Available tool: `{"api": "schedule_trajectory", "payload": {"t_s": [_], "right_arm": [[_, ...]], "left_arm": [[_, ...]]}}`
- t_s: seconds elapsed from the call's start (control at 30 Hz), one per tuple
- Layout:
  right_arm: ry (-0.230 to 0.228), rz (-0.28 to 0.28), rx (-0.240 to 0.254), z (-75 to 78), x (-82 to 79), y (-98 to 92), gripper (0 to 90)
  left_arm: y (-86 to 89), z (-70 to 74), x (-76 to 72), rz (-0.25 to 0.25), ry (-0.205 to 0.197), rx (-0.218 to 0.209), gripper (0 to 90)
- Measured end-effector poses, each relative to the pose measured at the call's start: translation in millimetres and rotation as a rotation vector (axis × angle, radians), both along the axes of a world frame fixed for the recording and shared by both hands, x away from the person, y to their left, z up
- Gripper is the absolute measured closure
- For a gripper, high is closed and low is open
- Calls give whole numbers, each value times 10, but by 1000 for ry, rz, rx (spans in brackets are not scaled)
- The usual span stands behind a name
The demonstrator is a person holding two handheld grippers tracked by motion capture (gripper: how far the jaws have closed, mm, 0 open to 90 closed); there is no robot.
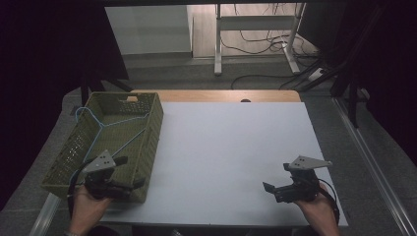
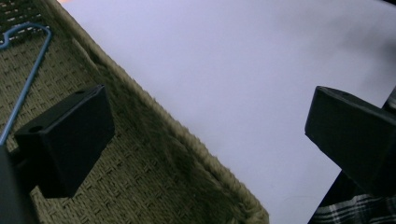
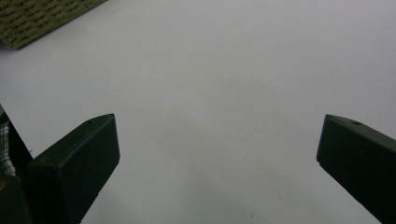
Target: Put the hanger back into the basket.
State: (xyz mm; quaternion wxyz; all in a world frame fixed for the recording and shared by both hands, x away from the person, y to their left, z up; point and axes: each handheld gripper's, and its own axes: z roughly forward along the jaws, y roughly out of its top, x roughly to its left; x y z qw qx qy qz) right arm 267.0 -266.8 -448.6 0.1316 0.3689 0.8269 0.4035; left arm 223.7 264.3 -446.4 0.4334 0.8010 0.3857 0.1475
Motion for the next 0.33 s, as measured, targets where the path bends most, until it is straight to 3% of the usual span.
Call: {"api": "schedule_trajectory", "payload": {"t_s": [0.17, 0.33], "right_arm": [[5, 5, -27, -48, 8, 22, 0], [0, 3, -24, -60, 11, 20, 0]], "left_arm": [[-31, -82, 8, 11, 13, 38, 9], [-30, -96, 28, 0, 11, 21, 9]]}}
